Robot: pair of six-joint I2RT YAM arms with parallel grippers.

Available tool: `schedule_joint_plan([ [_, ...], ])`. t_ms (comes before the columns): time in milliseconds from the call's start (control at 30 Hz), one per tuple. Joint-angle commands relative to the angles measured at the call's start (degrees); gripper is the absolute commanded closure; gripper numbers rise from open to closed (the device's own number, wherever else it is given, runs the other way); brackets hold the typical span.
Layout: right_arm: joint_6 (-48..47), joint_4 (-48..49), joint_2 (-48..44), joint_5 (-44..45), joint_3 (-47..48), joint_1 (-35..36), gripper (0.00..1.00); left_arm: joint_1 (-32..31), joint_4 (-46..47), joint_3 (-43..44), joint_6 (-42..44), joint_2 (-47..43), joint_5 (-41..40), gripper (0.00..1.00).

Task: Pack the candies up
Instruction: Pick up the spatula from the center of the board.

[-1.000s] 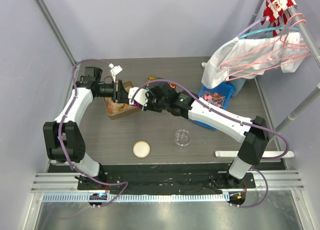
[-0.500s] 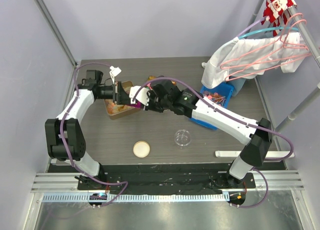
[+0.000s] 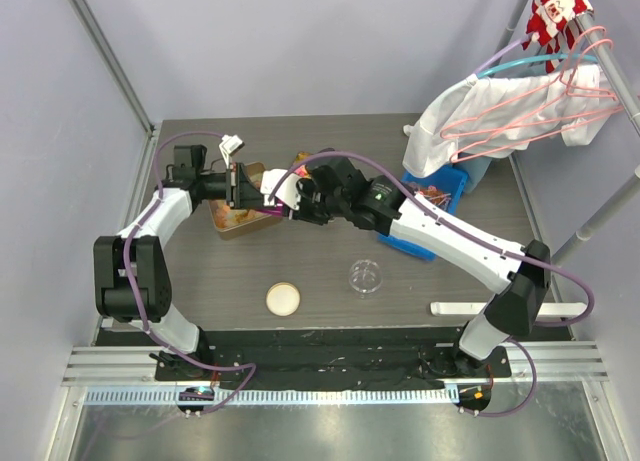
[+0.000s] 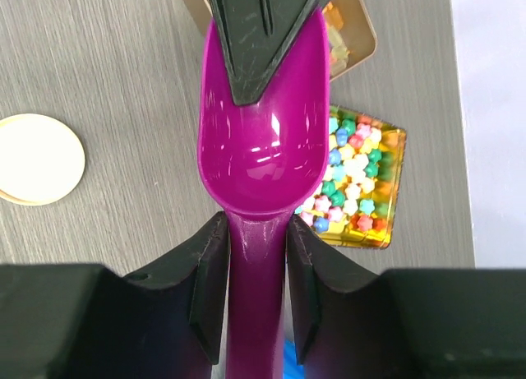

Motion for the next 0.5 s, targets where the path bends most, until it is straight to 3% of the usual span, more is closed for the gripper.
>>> schedule_joint_plan([
  [0, 0.0, 5.1, -3.9, -2.7, 3.4, 0.4, 0.61, -0.5, 4.9, -0.4, -2.1, -1.4, 3.2, 1.0],
  [333, -1.5, 5.3, -2.8, -1.5, 1.9, 0.4, 0.59, -0.5, 6.4, -0.4, -3.3, -1.4, 4.0, 1.0],
  [467, -2.8, 3.9, -3.2, -0.8, 1.1, 0.4, 0.52, -0.1, 7.4, -0.4, -4.3, -1.7, 4.4, 1.0],
])
